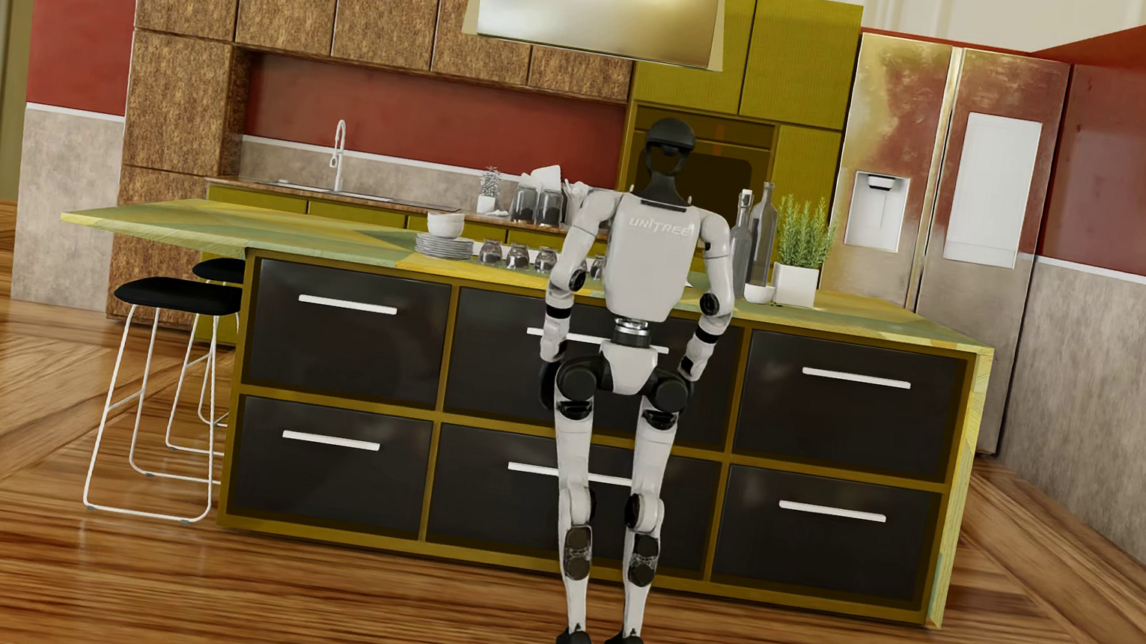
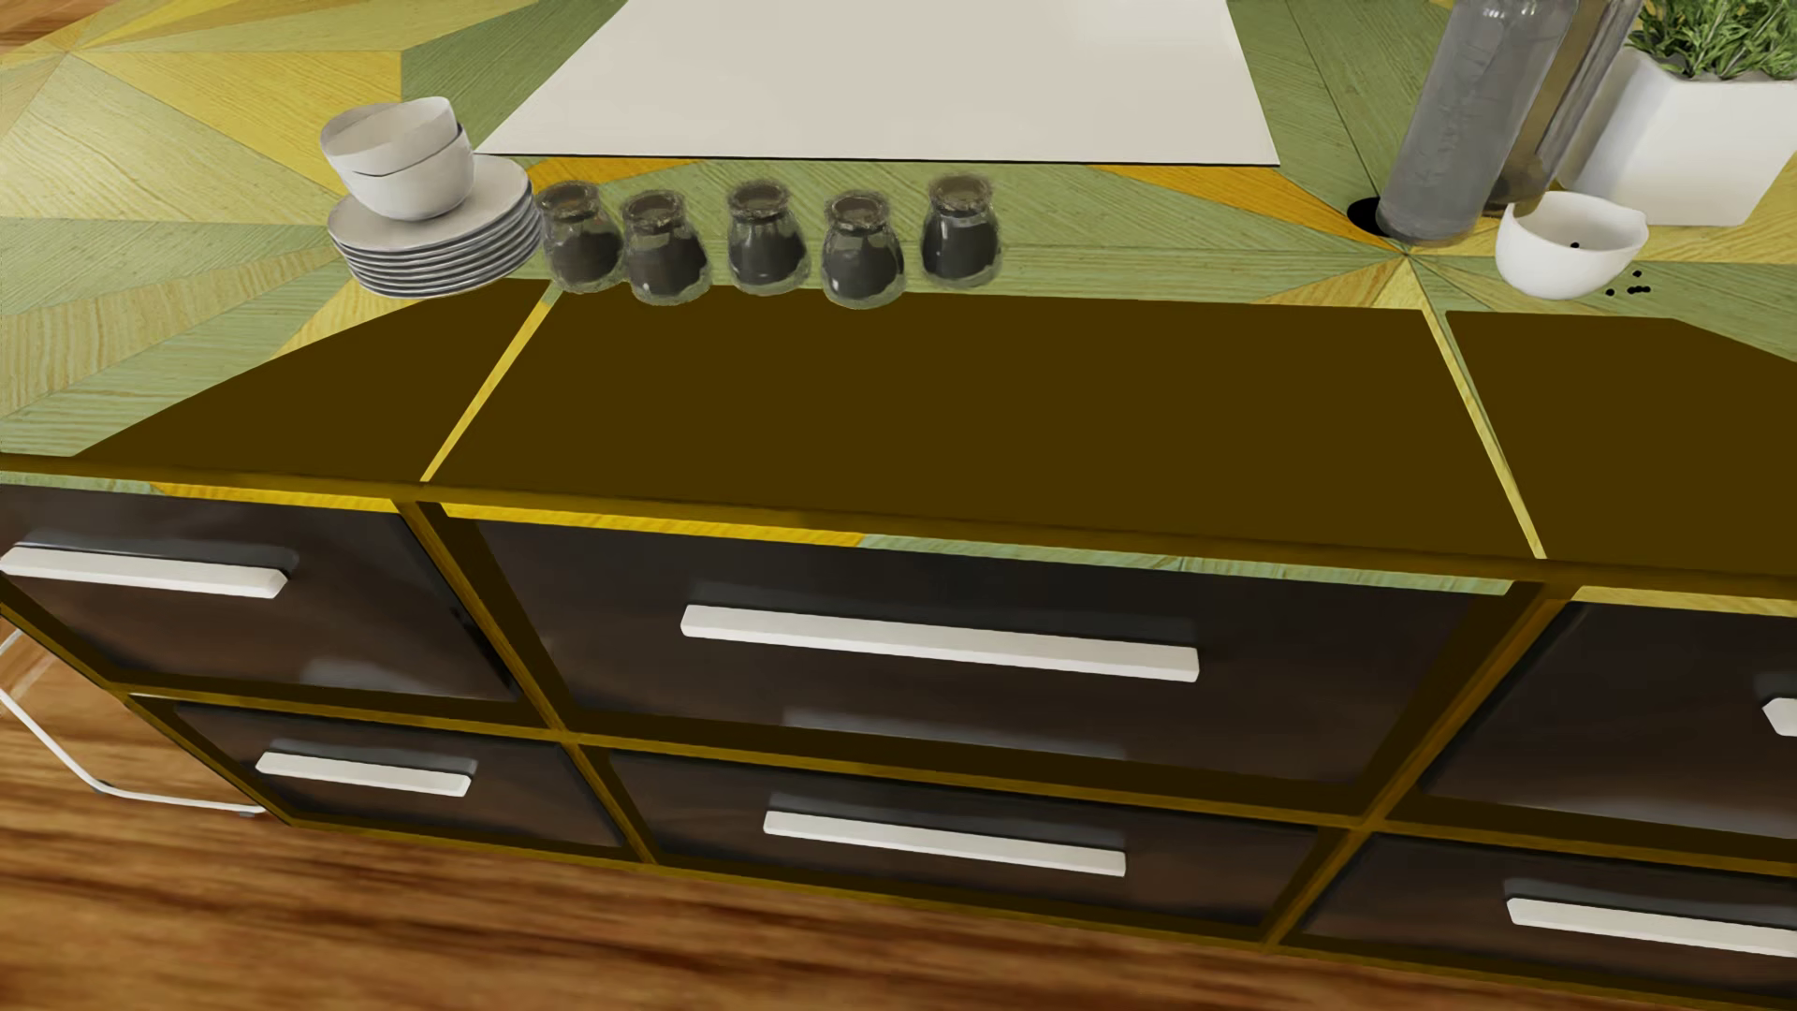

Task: Go to the corner

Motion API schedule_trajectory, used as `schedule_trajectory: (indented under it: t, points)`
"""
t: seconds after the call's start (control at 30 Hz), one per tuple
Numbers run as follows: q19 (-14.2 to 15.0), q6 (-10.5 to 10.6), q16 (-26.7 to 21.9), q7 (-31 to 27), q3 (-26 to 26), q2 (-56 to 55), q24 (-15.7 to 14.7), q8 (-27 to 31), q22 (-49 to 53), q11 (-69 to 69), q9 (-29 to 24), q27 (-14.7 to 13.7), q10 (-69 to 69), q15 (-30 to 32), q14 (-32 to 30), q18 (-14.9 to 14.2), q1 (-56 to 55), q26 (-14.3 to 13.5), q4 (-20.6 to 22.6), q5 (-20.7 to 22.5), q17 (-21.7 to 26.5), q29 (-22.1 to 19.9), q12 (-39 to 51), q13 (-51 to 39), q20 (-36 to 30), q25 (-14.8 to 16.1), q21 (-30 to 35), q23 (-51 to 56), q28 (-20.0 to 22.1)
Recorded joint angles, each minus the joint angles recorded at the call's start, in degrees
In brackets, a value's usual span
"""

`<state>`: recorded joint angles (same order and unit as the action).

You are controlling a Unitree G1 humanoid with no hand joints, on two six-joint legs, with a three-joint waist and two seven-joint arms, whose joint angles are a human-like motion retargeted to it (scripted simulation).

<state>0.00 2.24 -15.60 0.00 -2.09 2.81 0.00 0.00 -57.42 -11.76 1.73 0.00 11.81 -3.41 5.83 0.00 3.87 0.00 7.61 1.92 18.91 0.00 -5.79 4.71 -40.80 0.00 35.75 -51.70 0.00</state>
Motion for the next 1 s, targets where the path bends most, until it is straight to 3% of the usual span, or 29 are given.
schedule_trajectory:
  t: [0.43, 0.67, 0.9, 1.0]
  points:
    - [0.0, -0.7, -0.2, 0.0, -1.7, -0.6, 0.0, 0.0, 0.9, -0.3, 0.3, 0.0, 0.8, 0.4, 0.7, 0.0, -0.8, 0.0, 0.2, -0.3, 0.5, 0.0, -0.9, 0.0, 0.6, 0.0, 0.2, 0.2, 0.0]
    - [0.0, 1.8, 0.1, 0.0, -6.9, -1.0, 0.0, 0.0, 2.2, -0.1, -0.5, 0.0, 1.4, 0.5, 0.9, 0.0, -1.6, 0.0, 0.0, -0.2, 2.1, 0.0, -2.1, -3.3, -3.7, 0.0, 1.6, -0.9, 0.0]
    - [0.0, 4.7, 0.3, 0.0, -10.4, -1.4, 0.0, 0.0, 4.4, -0.3, -2.0, 0.0, 1.6, 0.0, 0.8, 0.0, -1.7, 0.0, -1.0, 1.1, 3.1, 0.0, -2.8, -5.2, -2.5, 0.0, 0.4, -1.2, 0.0]
    - [0.0, 5.0, -0.5, 0.0, -10.0, -1.3, 0.0, 0.0, 5.4, -0.6, -1.9, 0.0, 0.2, -0.5, 0.1, 0.0, -0.5, 0.0, -1.0, 1.1, 3.4, 0.0, -2.7, -5.0, -3.9, 0.0, 0.5, -1.5, 0.0]
